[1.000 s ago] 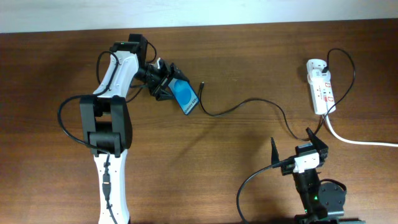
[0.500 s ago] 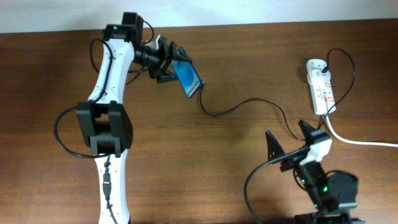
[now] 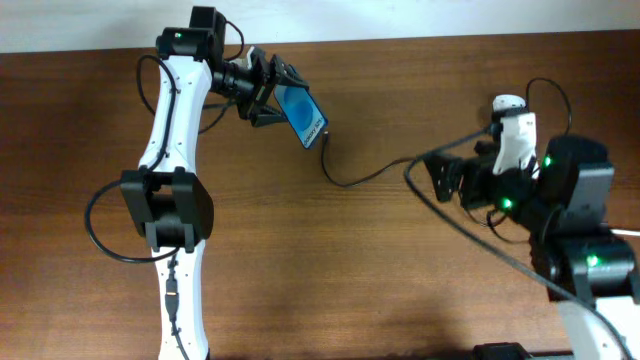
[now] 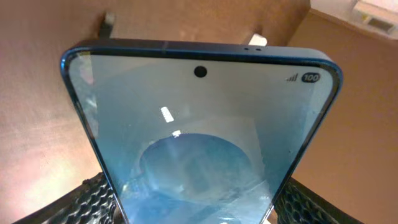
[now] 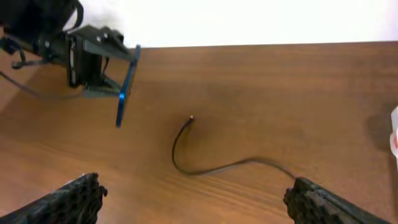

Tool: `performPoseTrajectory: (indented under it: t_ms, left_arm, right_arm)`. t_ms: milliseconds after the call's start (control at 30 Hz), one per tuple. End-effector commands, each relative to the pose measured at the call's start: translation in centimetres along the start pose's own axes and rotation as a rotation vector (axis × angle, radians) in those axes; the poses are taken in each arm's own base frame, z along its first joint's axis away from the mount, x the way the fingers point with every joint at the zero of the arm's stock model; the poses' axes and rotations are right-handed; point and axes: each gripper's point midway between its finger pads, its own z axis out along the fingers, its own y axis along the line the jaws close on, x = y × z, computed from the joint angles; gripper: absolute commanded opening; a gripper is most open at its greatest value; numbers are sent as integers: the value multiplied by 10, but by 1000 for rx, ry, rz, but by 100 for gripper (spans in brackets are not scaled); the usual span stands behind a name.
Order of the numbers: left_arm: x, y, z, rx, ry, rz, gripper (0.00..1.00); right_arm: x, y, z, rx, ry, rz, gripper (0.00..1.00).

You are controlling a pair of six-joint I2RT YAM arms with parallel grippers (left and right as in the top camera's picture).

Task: Plug charger to phone and switch on socket
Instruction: 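Lift the phone upright with the left gripper toward the center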

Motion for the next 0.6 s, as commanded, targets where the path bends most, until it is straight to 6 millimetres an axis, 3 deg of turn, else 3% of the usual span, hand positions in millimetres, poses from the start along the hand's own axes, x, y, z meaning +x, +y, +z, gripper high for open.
performPoseTrajectory:
  t_ms: [0,233,367,567]
  left_arm:
    - [12,-14,-5,55,49,-158,0]
    - [32,-7,-7,25,125,-466,0]
    - [36,-9,-8,32,143,-477,0]
    - [54,-45,-17,219,305,-482,0]
  right_arm:
    - [-2,-7,13,25,34,13,98]
    - [31,-12,47,-34,198,87,98]
    - [53,-17,61,-39,297,136,98]
    - [66,-23,72,-33,351,161,98]
